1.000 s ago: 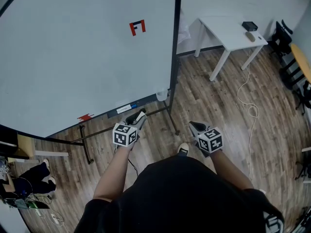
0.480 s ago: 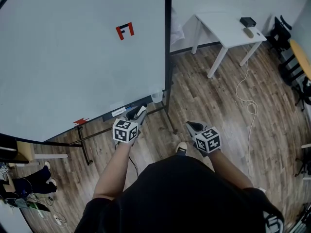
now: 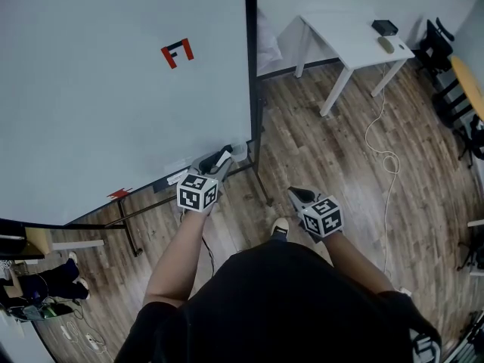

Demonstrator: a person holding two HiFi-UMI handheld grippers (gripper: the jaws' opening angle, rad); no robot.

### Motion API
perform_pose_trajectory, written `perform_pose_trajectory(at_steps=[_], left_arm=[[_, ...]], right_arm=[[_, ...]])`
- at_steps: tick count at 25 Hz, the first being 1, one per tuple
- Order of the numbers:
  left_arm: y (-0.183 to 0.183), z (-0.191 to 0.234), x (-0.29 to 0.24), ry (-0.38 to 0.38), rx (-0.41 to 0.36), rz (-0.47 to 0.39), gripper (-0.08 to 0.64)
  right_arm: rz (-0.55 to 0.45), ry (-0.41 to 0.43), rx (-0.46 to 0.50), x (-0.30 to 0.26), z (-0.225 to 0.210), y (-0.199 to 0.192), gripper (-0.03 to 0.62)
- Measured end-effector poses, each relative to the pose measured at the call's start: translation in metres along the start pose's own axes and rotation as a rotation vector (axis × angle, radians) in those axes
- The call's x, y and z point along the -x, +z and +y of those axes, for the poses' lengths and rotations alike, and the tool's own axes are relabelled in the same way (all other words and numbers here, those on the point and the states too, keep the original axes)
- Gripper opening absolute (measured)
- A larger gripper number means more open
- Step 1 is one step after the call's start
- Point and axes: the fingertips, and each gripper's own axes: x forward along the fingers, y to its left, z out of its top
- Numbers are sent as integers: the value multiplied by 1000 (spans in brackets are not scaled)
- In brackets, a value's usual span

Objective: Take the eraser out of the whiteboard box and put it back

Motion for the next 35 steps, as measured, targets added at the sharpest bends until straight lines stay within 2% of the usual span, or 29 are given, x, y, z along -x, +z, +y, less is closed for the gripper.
perform_pose_trajectory(at_steps=[14, 26, 35], left_arm=[[18, 8, -49, -14, -13, -2, 153], [9, 17, -73, -13, 1, 6, 153], [-17, 25, -91, -11, 24, 48, 153]], right_arm=[[32, -8, -26, -9, -32, -1, -6], [58, 7, -29, -20, -49, -1, -6], [75, 9, -31, -26, -60, -3, -6]])
